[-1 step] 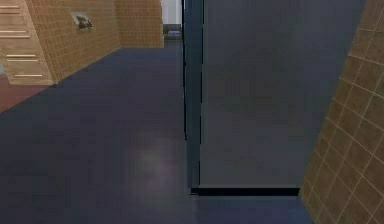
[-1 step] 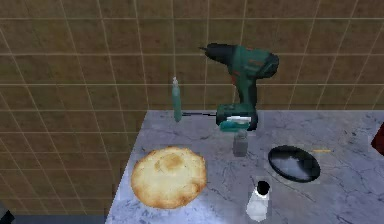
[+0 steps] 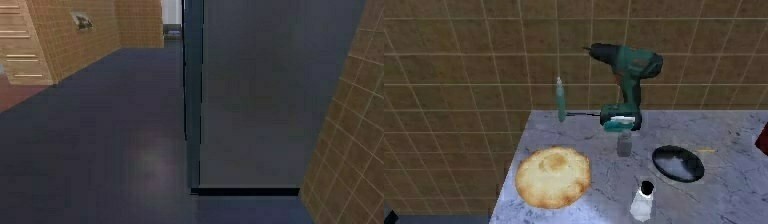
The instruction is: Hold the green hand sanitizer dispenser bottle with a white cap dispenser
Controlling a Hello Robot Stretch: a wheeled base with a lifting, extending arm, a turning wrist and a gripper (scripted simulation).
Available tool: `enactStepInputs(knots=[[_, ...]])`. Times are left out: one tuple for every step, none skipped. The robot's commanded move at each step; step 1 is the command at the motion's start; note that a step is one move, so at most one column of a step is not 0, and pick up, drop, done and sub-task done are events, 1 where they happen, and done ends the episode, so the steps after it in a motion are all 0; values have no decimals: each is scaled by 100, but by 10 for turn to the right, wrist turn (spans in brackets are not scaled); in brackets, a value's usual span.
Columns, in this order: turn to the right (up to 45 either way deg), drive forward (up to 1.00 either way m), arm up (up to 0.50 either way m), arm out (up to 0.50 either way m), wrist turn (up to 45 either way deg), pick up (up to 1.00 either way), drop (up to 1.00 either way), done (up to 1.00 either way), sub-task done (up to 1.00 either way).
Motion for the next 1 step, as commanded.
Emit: enactStepInputs(knots=[[0,0,38,0,0,0,0,0,0]])
